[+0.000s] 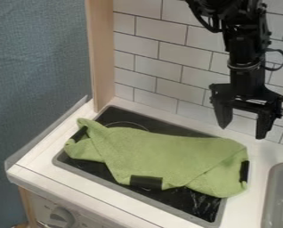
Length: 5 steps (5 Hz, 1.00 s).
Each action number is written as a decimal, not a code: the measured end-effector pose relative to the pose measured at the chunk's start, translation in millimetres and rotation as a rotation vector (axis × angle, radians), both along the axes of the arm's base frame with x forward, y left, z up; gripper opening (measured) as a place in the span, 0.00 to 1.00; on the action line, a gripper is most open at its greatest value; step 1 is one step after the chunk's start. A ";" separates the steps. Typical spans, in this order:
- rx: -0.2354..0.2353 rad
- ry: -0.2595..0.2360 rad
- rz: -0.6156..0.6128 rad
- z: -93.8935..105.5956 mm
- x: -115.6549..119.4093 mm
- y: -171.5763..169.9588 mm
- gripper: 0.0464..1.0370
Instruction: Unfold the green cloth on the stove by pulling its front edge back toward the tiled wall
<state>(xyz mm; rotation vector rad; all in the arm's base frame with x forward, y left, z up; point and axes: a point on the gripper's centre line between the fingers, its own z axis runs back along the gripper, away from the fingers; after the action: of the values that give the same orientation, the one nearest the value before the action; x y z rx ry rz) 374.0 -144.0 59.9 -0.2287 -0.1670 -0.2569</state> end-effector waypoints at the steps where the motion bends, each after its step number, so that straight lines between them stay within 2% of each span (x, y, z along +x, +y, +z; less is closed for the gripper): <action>1: 0.017 0.038 -0.003 -14.7 -5.6 1.9 0.96; 2: 0.107 0.064 -0.014 -23.0 -24.9 23.5 0.96; 3: 0.144 0.012 -0.045 -3.7 -36.3 48.6 0.96; 4: 0.168 -0.023 -0.134 2.0 -52.5 79.7 0.96; 5: 0.216 0.001 -0.320 -2.6 -72.5 91.7 0.96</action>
<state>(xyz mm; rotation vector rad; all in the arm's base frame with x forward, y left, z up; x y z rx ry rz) 301.4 -52.2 57.3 -0.0392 -0.0999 -0.5888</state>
